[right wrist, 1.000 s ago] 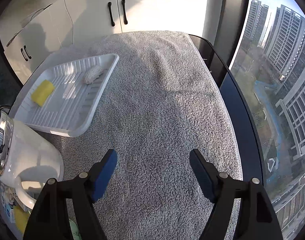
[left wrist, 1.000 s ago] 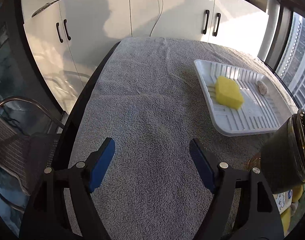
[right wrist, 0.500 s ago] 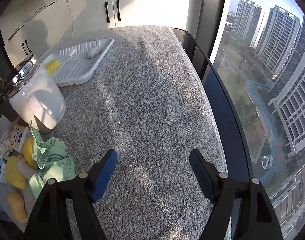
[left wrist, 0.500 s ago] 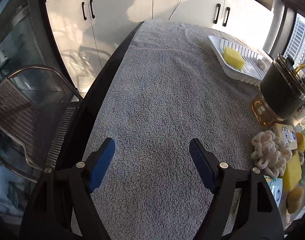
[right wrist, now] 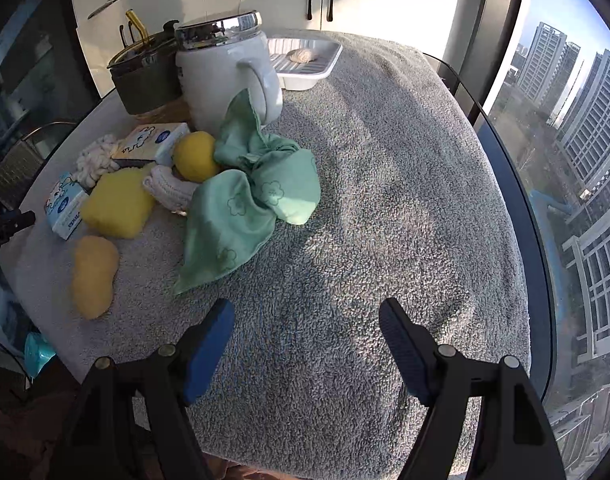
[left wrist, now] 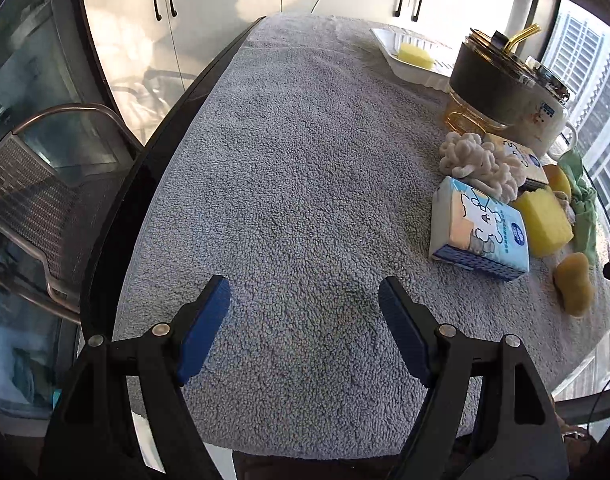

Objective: Organize soft objects
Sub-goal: 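Move both open grippers back toward the remaining objects on the towel, then grasp the blue Vinda tissue pack with the left gripper while the right gripper grasps the tan peanut-shaped sponge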

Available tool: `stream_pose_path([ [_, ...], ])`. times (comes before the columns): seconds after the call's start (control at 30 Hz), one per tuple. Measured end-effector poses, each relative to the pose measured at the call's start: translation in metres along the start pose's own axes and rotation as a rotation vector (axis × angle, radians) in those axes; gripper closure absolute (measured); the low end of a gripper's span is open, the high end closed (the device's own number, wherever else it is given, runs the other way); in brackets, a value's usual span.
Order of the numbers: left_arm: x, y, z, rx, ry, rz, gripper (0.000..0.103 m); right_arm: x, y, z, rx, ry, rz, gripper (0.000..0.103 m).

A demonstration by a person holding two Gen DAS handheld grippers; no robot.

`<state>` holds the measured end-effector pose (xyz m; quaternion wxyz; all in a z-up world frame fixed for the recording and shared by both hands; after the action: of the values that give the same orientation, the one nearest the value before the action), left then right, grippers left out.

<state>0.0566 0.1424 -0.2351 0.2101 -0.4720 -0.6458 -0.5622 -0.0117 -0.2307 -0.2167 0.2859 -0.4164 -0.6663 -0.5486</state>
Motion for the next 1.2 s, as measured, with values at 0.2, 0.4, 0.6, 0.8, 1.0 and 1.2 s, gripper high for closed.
stream_pose_path([
  [0.2, -0.002, -0.004, -0.048, -0.117, -0.036, 0.000, 0.027, 0.021, -0.001, 0.042, 0.050, 0.070, -0.038, 0.026],
  [0.4, -0.010, -0.001, -0.087, -0.199, -0.100, 0.011, 0.027, 0.031, 0.000, 0.082, 0.121, 0.133, -0.062, 0.026],
  [0.6, -0.028, 0.002, -0.112, -0.240, -0.185, 0.055, 0.026, 0.037, 0.007, 0.109, 0.154, 0.190, -0.083, 0.026],
  [0.8, -0.050, 0.014, -0.116, -0.227, -0.187, 0.050, 0.025, 0.036, 0.009, 0.132, 0.177, 0.220, -0.080, 0.026],
  [1.0, -0.056, 0.025, -0.109, -0.216, -0.172, 0.021, 0.025, 0.029, 0.013, 0.152, 0.188, 0.220, -0.074, 0.026],
  [1.2, -0.060, 0.031, -0.110, -0.196, -0.191, 0.021, 0.017, 0.020, 0.016, 0.157, 0.171, 0.214, -0.053, 0.026],
])
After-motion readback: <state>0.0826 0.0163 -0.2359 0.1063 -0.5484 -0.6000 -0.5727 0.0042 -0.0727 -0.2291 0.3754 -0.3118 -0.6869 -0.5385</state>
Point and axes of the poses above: each gripper's, at about its wrist camera, not at the fingertips, and x roughly against the way its jaws point, z to its left, y to its top, the point moved 10 cm from there along -x, roughly the way its jaws point, and after that the axes turned 15 degrees about -y, right-handed, at the moved point
